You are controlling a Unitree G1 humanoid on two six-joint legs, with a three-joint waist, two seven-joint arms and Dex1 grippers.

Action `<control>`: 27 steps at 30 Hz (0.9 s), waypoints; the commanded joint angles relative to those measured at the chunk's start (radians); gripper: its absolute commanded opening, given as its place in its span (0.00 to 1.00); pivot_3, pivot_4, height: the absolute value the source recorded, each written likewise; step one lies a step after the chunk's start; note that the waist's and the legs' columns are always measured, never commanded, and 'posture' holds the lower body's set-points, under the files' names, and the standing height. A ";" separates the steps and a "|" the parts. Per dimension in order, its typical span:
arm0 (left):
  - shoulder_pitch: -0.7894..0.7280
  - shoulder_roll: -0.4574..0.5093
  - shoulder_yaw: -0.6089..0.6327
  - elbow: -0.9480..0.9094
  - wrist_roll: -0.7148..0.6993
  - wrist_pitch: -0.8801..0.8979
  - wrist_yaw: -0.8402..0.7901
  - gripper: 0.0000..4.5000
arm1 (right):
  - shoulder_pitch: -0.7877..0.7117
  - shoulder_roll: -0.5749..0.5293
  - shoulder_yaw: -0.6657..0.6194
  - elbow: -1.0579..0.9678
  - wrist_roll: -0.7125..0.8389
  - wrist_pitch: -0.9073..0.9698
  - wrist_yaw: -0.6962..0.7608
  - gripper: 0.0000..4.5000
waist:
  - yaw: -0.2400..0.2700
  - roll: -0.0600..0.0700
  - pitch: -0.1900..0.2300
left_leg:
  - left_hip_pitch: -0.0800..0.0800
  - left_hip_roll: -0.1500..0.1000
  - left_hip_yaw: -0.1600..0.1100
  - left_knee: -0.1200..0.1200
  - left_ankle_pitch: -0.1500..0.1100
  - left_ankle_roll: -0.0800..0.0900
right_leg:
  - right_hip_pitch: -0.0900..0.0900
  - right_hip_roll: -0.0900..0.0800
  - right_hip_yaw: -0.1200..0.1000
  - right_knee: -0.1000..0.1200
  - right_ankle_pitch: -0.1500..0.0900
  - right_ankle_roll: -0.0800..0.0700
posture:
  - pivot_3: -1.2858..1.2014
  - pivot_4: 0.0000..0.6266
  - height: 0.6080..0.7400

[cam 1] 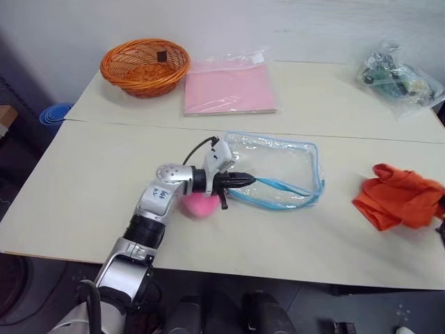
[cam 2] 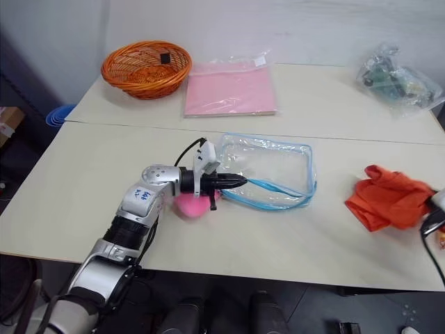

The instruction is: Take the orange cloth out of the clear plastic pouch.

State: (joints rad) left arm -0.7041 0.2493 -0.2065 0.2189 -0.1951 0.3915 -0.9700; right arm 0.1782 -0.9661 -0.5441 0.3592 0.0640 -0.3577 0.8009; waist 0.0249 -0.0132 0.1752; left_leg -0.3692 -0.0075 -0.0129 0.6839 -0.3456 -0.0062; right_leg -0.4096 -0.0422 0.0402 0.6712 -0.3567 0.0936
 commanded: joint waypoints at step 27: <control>0.288 0.474 0.212 -0.183 -0.177 -0.216 -0.446 0.97 | 0.585 0.102 -0.295 -0.754 0.730 0.318 0.469 1.00 | -0.036 0.002 0.000 | 0.018 0.003 -0.004 -0.010 -0.004 0.004 | 0.021 0.000 -0.001 -0.013 0.000 -0.001 | 0.52 0.24 1.00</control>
State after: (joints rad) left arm -0.4403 0.6978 -0.0395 0.0514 -0.3703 0.2538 -1.3934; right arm 0.7686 -0.8837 -0.8720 -0.3129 0.7775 -0.0554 1.2797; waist -0.0113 -0.0115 0.1755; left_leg -0.3514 -0.0043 -0.0171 0.6730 -0.3497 -0.0022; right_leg -0.3890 -0.0425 0.0389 0.6584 -0.3572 0.0928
